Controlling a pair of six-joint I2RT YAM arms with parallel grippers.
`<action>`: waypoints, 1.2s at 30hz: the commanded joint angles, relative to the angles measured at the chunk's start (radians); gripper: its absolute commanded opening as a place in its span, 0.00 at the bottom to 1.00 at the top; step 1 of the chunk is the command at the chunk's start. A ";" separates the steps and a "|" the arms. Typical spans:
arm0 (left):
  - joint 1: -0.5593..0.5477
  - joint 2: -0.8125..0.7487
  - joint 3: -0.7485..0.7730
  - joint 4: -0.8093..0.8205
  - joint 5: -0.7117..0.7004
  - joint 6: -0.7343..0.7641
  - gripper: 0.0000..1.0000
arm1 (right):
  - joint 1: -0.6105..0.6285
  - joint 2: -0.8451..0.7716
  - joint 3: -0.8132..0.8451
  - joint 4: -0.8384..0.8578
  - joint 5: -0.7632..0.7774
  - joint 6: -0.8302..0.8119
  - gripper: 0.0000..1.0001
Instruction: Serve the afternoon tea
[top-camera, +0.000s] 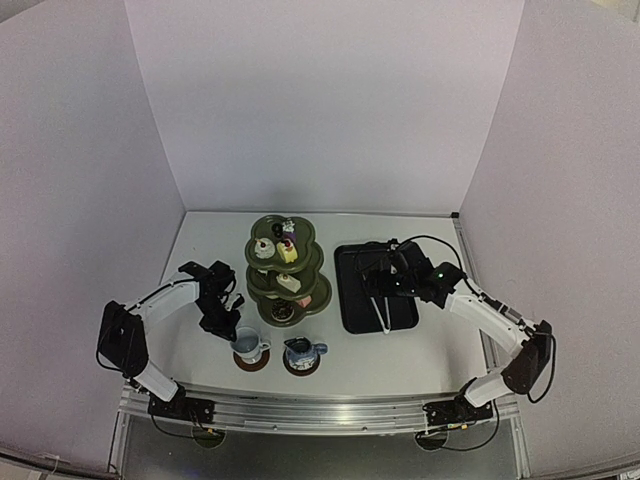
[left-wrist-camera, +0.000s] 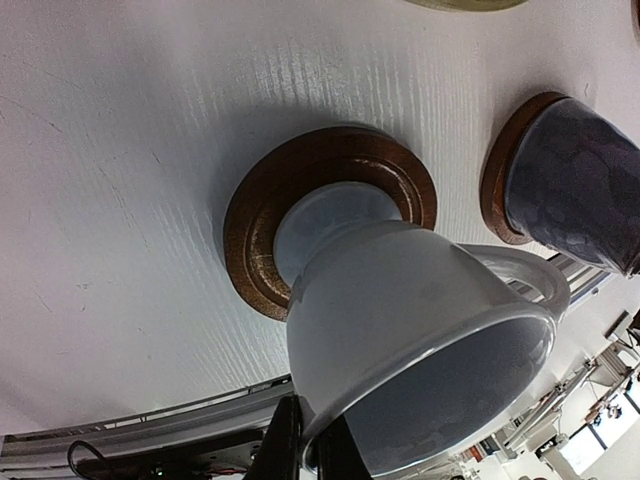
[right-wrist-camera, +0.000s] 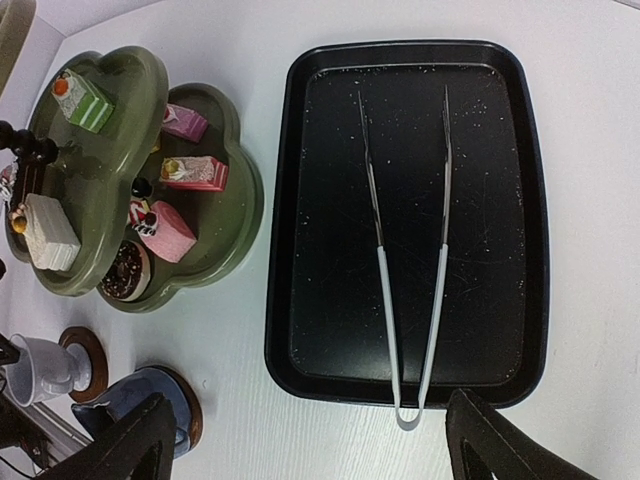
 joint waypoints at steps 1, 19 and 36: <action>-0.001 -0.038 -0.006 0.022 0.028 0.007 0.06 | 0.004 -0.028 -0.014 0.012 0.011 -0.001 0.91; -0.001 -0.169 0.012 0.019 0.123 0.050 0.40 | 0.004 -0.015 -0.015 0.012 0.006 -0.010 0.92; 0.258 -0.474 0.099 0.411 -0.166 -0.015 0.83 | -0.213 0.042 -0.013 0.061 0.129 -0.080 0.96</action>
